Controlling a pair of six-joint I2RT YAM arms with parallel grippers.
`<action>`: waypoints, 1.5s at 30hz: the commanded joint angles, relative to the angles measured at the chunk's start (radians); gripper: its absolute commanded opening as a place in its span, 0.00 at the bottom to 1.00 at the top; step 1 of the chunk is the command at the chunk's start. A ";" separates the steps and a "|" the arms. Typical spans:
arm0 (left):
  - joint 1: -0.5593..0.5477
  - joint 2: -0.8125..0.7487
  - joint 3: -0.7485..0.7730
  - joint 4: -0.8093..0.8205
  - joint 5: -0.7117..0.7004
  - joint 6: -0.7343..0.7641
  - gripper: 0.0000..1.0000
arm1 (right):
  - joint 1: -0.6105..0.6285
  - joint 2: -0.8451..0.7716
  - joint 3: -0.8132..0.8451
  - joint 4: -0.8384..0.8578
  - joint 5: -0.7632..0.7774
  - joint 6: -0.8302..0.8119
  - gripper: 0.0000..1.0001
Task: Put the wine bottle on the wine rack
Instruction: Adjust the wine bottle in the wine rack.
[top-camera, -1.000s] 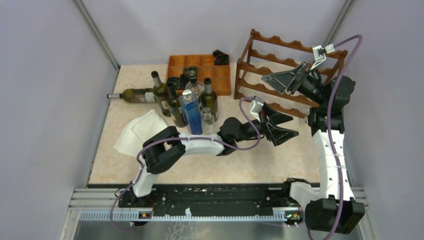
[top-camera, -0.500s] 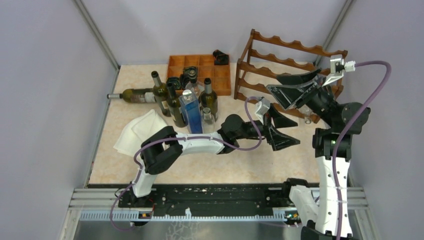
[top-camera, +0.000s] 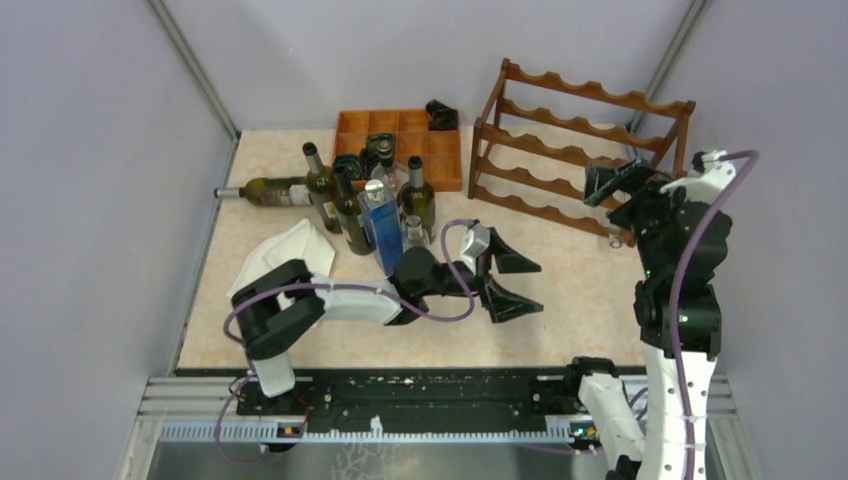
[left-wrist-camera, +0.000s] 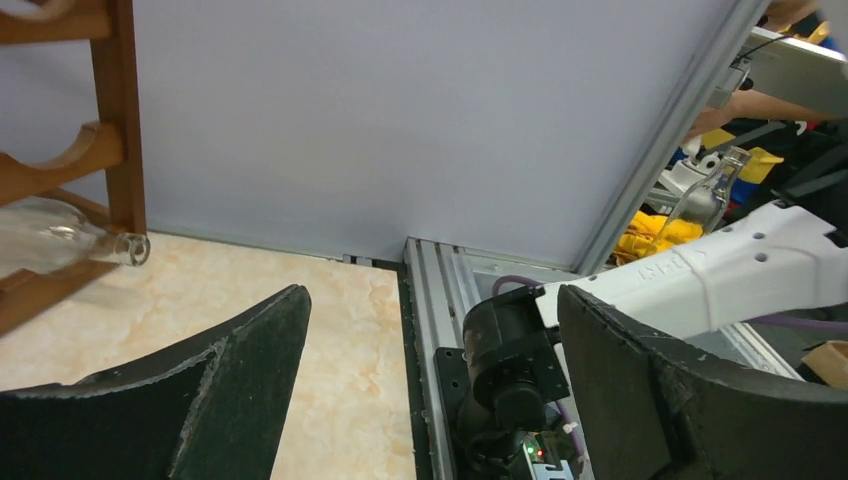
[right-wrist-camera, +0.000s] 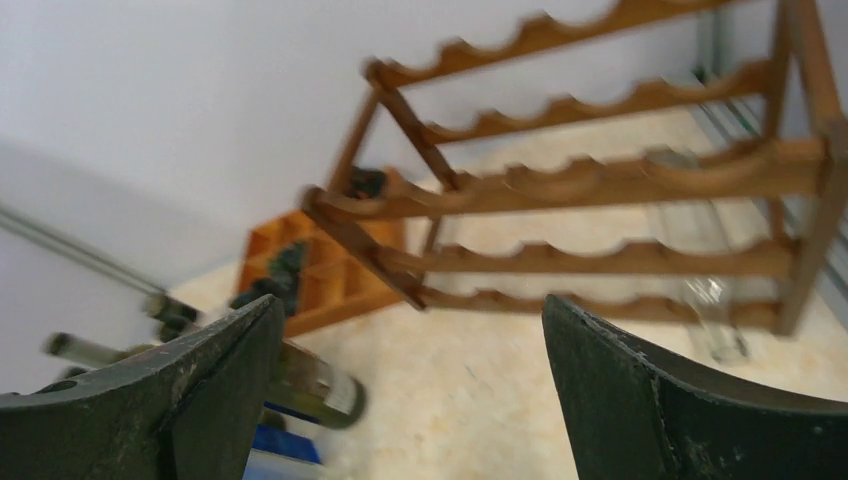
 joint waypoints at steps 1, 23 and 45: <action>-0.003 -0.141 -0.072 -0.016 -0.003 0.134 0.99 | 0.012 0.003 -0.114 -0.134 0.154 -0.087 0.98; 0.006 -0.399 -0.570 0.100 -0.093 0.335 0.99 | -0.257 0.162 -0.570 0.224 0.035 -0.059 0.99; 0.010 -0.491 -0.597 0.071 -0.078 0.344 0.99 | -0.566 0.502 -0.827 0.866 -0.335 0.199 0.70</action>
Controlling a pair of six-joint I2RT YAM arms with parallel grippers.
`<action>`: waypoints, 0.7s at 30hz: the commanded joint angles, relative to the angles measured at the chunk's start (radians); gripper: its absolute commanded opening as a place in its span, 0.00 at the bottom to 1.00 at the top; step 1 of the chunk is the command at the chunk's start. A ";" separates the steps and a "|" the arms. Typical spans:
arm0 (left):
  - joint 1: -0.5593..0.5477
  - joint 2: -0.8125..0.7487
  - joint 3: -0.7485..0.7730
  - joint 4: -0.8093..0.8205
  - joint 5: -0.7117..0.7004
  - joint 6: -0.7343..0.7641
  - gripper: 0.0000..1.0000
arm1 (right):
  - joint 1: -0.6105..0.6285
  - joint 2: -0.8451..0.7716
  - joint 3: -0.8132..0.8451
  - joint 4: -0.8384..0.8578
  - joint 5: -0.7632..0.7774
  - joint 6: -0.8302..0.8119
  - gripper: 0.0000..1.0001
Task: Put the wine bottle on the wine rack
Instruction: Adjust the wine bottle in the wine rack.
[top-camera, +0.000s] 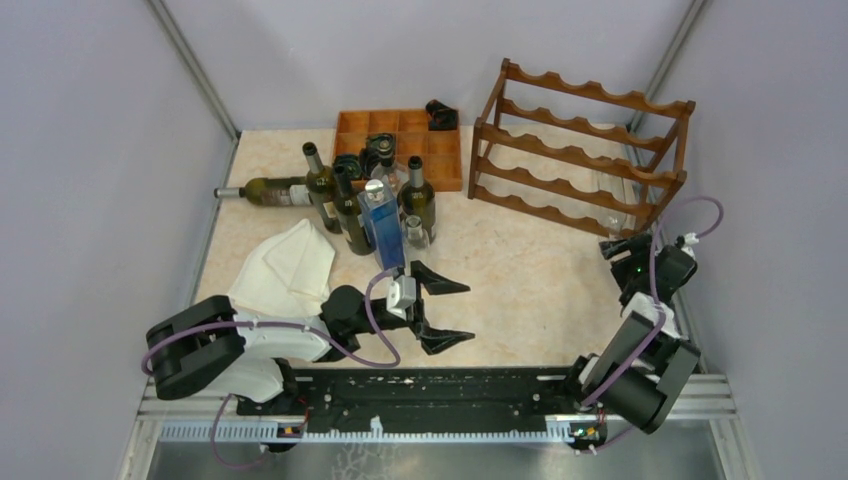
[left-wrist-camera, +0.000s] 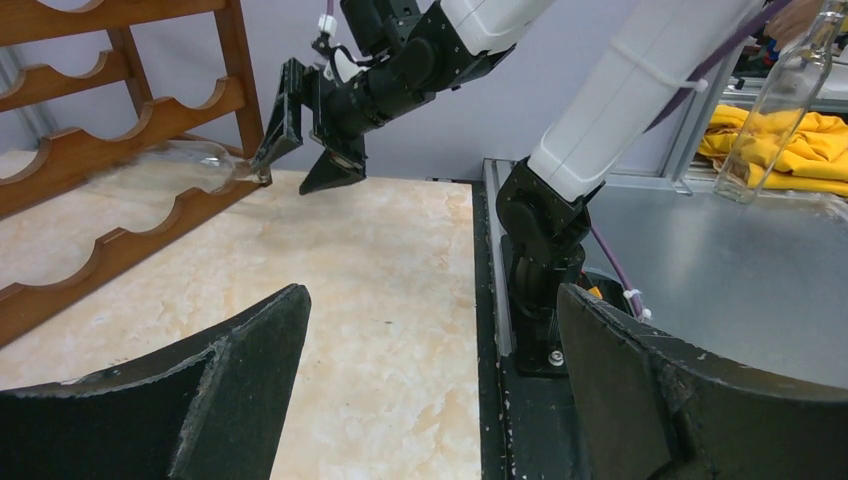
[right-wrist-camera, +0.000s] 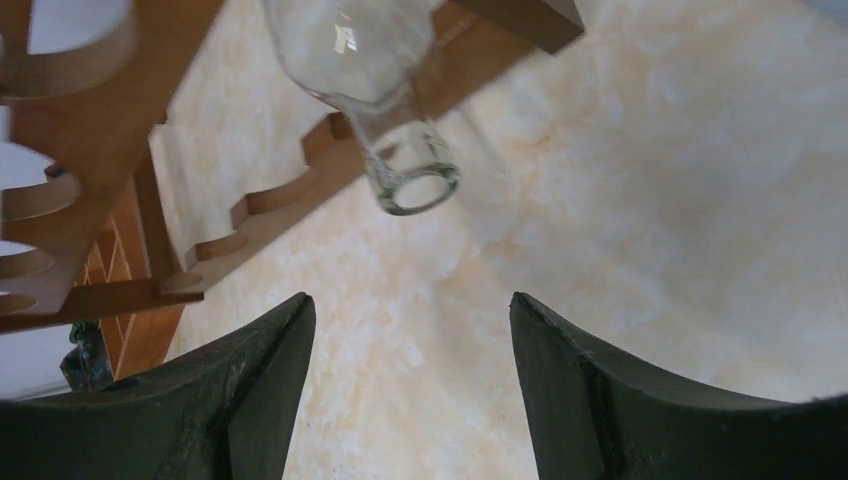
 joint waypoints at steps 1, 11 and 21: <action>0.005 -0.015 -0.014 0.038 0.009 0.017 0.99 | -0.009 0.060 -0.013 0.145 0.007 0.032 0.70; 0.005 0.008 -0.013 0.047 0.012 0.026 0.99 | -0.046 0.202 -0.043 0.377 -0.036 0.023 0.66; 0.005 0.027 -0.008 0.046 0.020 0.038 0.99 | -0.047 0.387 -0.038 0.656 -0.116 0.064 0.57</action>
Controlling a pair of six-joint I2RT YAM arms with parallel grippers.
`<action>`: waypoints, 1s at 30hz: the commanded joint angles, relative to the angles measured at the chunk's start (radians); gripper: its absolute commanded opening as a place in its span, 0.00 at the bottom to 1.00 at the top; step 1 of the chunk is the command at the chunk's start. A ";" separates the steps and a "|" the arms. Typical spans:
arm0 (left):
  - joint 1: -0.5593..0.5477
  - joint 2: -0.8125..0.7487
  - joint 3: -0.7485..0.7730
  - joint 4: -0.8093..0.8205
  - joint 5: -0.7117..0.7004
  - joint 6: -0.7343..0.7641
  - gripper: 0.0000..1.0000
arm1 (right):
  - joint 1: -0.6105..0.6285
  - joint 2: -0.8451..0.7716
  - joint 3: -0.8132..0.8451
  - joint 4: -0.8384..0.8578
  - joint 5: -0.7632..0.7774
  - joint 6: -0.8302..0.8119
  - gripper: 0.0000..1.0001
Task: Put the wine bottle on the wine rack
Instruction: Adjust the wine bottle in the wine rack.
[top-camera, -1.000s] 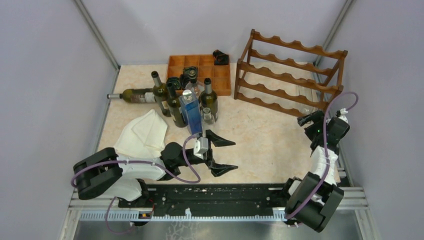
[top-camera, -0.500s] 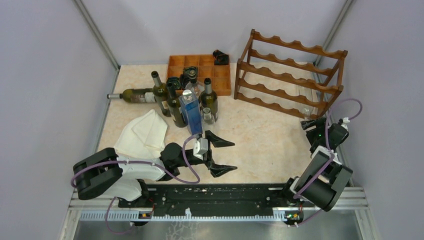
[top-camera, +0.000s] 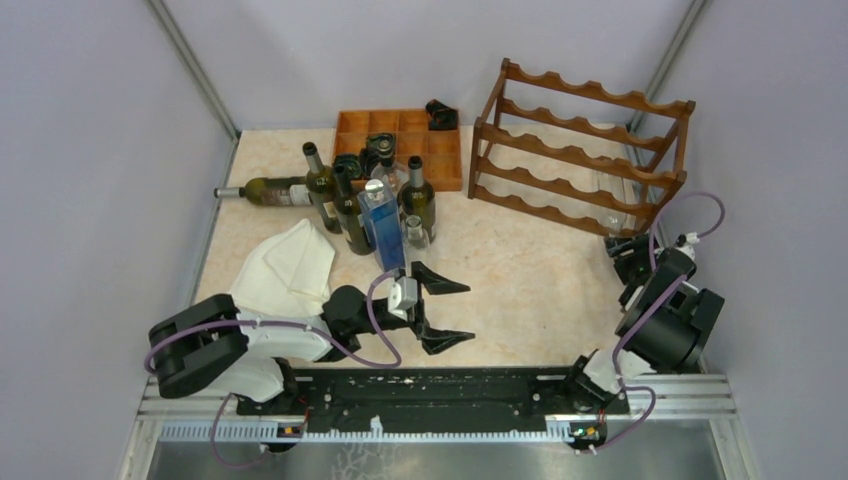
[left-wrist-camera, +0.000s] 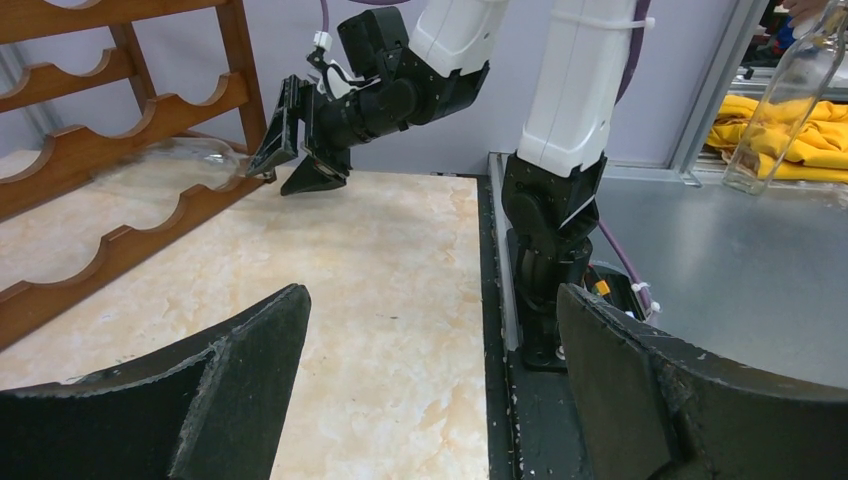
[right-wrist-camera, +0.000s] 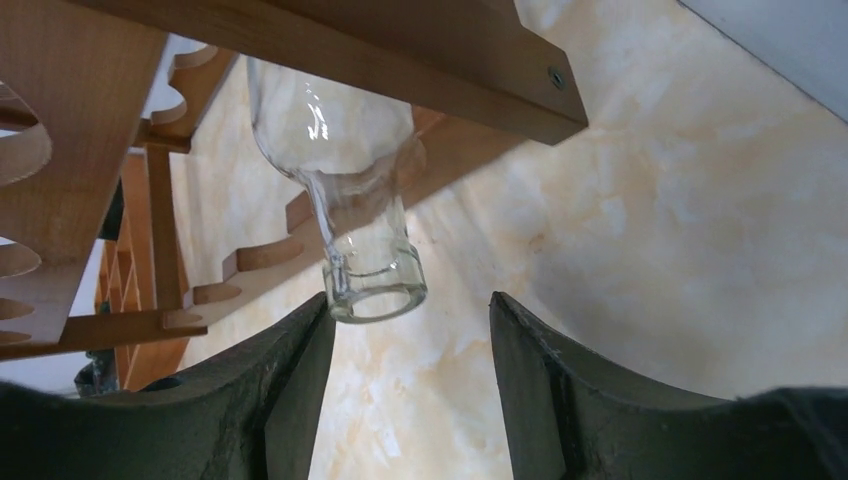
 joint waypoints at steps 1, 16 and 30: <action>0.005 0.018 -0.001 0.040 0.024 0.021 0.99 | -0.010 0.041 -0.009 0.236 -0.051 0.022 0.57; 0.006 0.047 0.011 0.040 0.036 0.018 0.99 | -0.025 0.142 -0.023 0.409 -0.057 0.106 0.41; 0.005 0.060 0.017 0.041 0.040 0.007 0.99 | -0.034 0.193 -0.026 0.493 -0.067 0.131 0.29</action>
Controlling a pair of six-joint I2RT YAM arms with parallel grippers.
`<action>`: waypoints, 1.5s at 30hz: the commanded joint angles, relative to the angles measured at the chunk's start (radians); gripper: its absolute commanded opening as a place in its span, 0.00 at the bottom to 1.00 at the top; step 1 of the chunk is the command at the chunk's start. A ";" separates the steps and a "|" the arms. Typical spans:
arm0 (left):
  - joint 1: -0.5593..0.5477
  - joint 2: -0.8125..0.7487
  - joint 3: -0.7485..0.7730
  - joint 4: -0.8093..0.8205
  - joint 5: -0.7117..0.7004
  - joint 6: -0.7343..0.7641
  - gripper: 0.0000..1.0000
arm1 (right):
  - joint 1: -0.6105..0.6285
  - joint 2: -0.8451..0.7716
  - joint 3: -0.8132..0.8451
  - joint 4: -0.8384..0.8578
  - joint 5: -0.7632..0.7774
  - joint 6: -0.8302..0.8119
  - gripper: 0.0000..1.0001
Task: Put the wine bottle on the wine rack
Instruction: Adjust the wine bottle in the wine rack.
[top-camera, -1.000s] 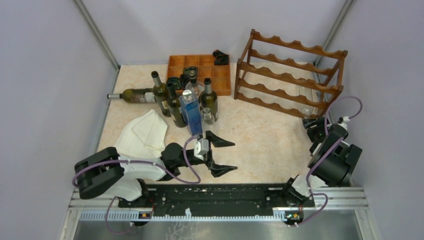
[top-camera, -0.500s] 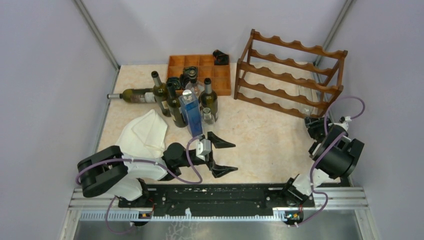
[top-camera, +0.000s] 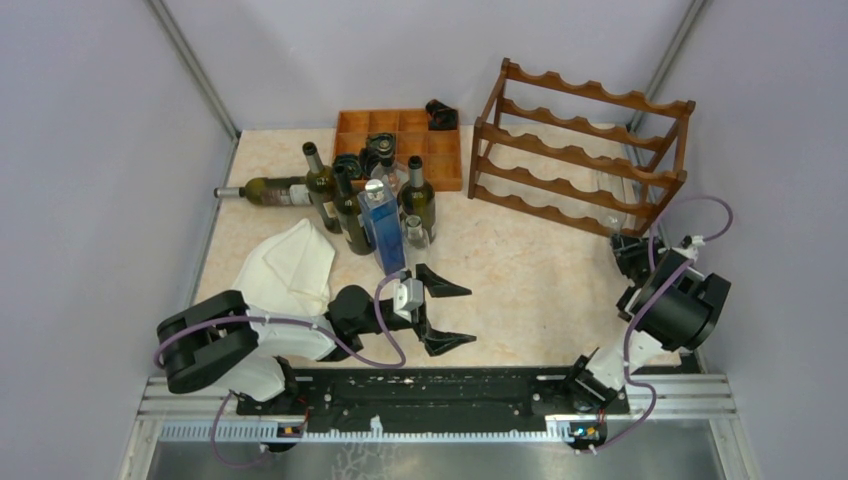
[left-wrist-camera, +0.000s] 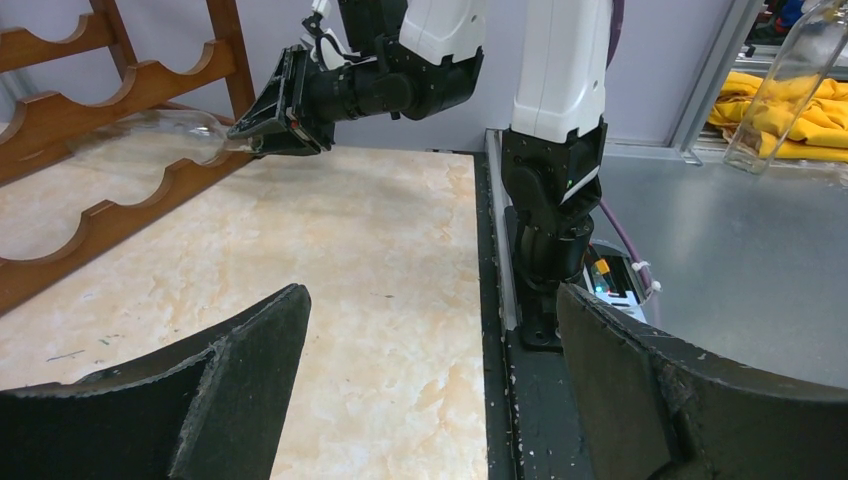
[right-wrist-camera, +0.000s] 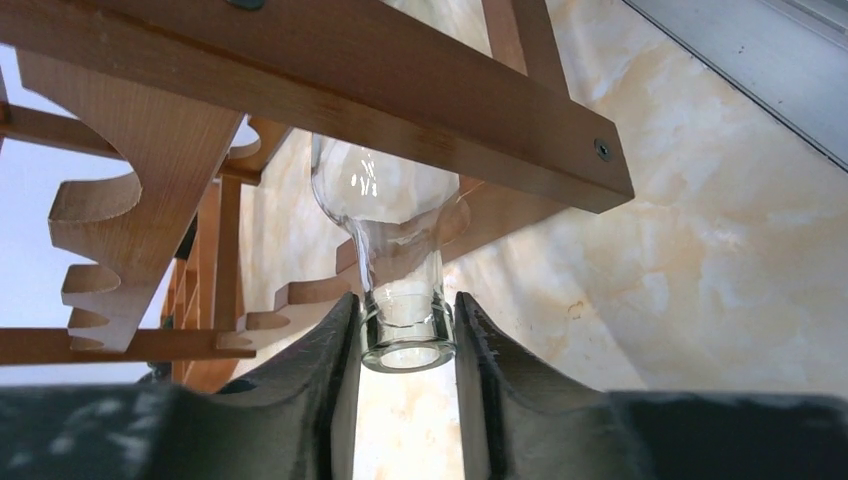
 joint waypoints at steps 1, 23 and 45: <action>0.003 0.010 0.016 0.036 0.028 0.000 0.99 | -0.016 0.025 -0.004 0.117 -0.009 0.013 0.24; 0.004 0.030 0.024 0.043 0.046 -0.004 0.99 | 0.009 0.271 -0.136 0.676 0.045 0.237 0.00; 0.004 0.039 0.027 0.043 0.044 0.002 0.99 | 0.155 0.197 -0.136 0.677 0.269 0.305 0.00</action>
